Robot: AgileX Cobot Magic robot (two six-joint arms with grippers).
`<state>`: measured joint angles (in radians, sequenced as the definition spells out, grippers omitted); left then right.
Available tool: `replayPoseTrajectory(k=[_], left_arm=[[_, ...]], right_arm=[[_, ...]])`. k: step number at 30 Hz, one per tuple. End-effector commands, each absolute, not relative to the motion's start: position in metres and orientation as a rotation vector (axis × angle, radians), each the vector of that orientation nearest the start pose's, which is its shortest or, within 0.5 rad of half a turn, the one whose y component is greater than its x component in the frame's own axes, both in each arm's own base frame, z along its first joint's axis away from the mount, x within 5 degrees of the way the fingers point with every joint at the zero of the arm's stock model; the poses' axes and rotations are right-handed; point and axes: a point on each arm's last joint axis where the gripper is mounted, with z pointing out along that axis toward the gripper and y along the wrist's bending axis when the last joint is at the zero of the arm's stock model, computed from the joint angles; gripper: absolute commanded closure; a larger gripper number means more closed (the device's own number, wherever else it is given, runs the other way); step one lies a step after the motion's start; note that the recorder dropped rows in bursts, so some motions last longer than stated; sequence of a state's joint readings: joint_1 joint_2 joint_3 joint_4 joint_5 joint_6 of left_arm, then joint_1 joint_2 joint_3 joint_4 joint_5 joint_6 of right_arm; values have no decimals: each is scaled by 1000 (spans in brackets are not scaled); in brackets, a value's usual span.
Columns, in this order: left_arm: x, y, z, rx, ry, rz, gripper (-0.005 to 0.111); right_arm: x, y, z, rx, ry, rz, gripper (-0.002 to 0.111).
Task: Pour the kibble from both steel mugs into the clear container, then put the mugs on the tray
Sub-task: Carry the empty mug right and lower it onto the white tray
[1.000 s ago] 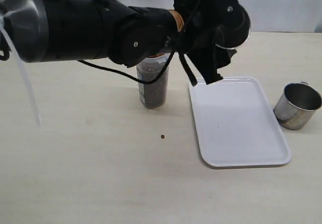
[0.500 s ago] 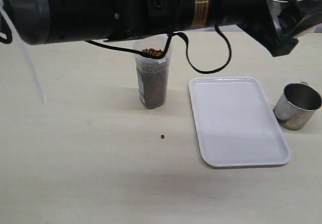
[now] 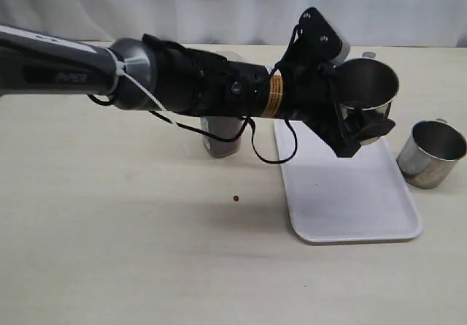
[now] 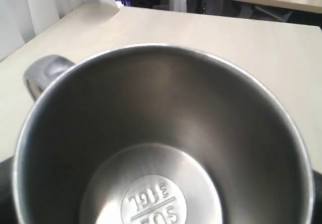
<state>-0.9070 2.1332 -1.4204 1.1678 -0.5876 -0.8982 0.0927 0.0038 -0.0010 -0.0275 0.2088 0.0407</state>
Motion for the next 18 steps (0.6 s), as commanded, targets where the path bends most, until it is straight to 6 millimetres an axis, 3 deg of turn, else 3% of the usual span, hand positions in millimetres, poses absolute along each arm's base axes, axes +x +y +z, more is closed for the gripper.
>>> replayPoseTrajectory(k=[1,11,18], left_arm=[[262,-404,164,1284,1512,-983,107],[270,-404,109,1229,1600,-1029,107],[277,-406,97,1272,1637,-911,107]], right_arm=[[56,5,195,-69,1683,71,104],[56,5,195,-69,1683,71,104],[56,5,195,-69,1683,71,104]])
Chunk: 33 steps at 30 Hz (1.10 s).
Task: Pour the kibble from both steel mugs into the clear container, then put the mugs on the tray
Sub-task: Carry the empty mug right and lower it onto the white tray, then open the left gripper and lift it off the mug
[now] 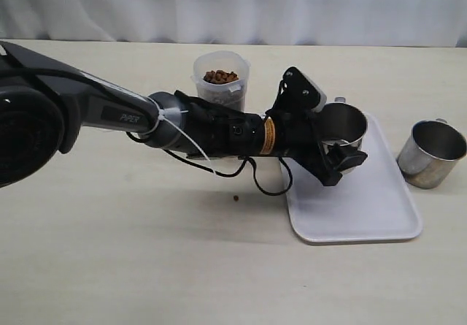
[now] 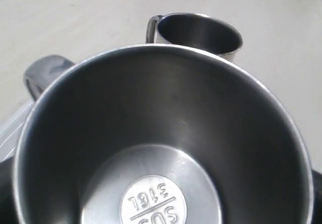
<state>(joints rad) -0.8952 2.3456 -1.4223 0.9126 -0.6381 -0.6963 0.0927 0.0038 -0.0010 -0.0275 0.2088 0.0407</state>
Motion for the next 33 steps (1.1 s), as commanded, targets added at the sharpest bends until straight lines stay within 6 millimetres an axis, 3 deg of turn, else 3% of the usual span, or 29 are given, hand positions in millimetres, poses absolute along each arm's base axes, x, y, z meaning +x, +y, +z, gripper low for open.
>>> replayPoseTrajectory(k=[1,14,17,23,26,29,33], left_arm=[[279,-406,98,1271,1651,-885,107],[277,-409,73,1312,1632,-926,104],[279,-408,70,1315,1661,-885,89],[280,-407,68,1318,1682,-858,41],[281,-407,69,1318,1687,-849,23],[282,-405,71,1342,1692,-806,15],[283,-405,86,1371,1657,-766,15]], right_arm=[[56,5,195,-69,1683,71,104],[56,5,195,-69,1683,71,104],[56,5,195,-69,1683,71,104],[56,5,195,-69,1683,71,104],[56,5,195,-69,1683,71,104],[56,5,195,-69,1683,71,104],[56,5,195,-69,1683,71,104]])
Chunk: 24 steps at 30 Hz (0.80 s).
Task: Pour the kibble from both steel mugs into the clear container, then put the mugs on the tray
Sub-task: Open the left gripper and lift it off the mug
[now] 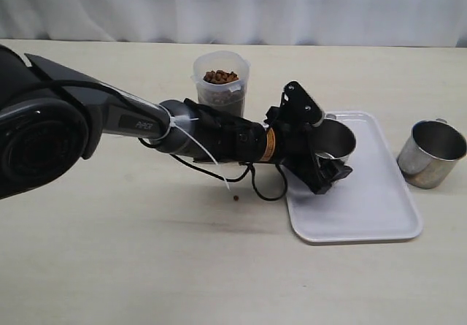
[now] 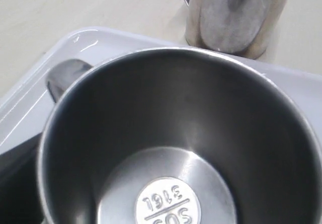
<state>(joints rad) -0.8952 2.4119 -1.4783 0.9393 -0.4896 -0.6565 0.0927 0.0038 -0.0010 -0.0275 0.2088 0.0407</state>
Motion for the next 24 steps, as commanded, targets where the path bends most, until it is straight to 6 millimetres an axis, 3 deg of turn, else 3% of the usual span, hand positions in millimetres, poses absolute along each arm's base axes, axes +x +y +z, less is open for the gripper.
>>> replayPoseTrajectory(k=[1,11,18,20,21,24], left_arm=[[283,-405,93,1381,1634,-762,15],[280,-406,148,1361,1530,-763,15],[266,-390,222,1268,1524,-821,19],[260,-382,245,1250,1544,-755,31],[257,-377,258,1226,1561,-694,43],[244,-357,289,1135,1595,-522,93]], right_arm=[[56,5,195,-69,1683,71,104],[56,5,195,-69,1683,71,104],[56,5,195,-69,1683,71,104],[56,5,195,-69,1683,71,104],[56,5,195,-69,1683,71,104],[56,5,195,-69,1683,71,104]])
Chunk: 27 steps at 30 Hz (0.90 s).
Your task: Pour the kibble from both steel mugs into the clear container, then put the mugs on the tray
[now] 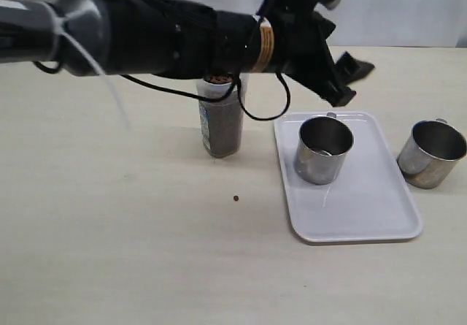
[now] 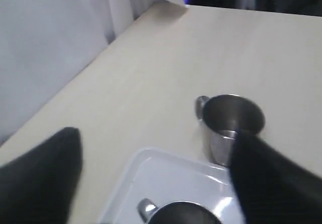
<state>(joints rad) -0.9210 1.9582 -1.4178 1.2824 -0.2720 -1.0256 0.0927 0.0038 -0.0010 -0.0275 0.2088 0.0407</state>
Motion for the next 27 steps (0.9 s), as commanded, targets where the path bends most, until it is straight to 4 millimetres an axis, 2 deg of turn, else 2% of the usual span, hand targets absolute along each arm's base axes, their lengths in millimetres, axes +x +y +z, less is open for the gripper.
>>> replayPoseTrajectory(k=[1,6,11,16,21,27], left_arm=[[237,-349,299,1116,1589,-479,108],[211,-303,329,1044,1580,-399,107],[184,-251,333,1001,1599,-340,107],[153,-205,337,929,1598,-400,107],[124,-160,324,873,1601,-444,107],[95,-115,295,808,1610,-495,107]], right_arm=[[56,5,195,-69,1683,71,104],[56,5,195,-69,1683,71,104],[56,5,195,-69,1683,71,104],[56,5,195,-69,1683,71,104],[56,5,195,-69,1683,71,104],[56,5,195,-69,1683,71,104]])
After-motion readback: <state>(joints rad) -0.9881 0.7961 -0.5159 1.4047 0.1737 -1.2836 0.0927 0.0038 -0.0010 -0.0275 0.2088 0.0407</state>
